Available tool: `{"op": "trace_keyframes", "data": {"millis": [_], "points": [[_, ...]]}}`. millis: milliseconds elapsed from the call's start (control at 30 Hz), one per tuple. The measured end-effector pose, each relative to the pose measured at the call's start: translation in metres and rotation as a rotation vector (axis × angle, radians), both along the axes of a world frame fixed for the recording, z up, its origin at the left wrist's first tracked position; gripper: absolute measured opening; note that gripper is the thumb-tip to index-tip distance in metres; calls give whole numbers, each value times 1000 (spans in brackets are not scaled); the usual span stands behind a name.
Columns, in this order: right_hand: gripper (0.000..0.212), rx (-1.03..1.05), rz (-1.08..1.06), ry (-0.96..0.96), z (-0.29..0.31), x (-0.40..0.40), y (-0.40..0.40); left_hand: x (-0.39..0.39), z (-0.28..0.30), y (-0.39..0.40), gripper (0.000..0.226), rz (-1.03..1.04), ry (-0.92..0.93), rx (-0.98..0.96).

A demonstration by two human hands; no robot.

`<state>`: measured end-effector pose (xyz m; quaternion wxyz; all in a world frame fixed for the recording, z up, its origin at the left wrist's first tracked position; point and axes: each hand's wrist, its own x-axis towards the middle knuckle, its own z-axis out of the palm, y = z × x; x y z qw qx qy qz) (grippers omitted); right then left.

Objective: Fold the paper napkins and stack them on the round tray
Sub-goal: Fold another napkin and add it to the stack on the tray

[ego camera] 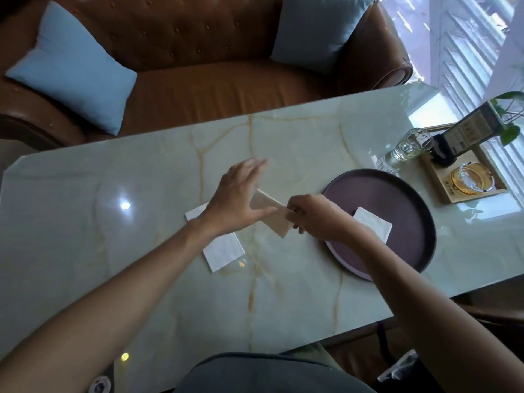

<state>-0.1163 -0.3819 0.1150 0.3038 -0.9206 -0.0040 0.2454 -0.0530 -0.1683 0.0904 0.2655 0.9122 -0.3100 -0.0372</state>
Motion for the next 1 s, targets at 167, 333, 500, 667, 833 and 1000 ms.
{"op": "trace_keyframes", "data": {"millis": [167,333,500,667,833,1000], "points": [[18,-218,215,-68,14,4,-8,14,21,-38,37,-361,231,339],[18,-136,107,-70,17,8,-30,14,19,-38,35,-354,334,204],[15,-22,0,-90,8,0,-57,7,14,-38,29,-294,440,117],[15,241,-309,-6,-8,-32,-90,6,9,-48,29,-289,516,94],[29,746,-459,132,-28,-60,-79,-6,2,-90,23,-323,630,-25],[24,849,-732,95,-48,-78,-96,-15,-18,-116,17,-221,931,-191]]}}
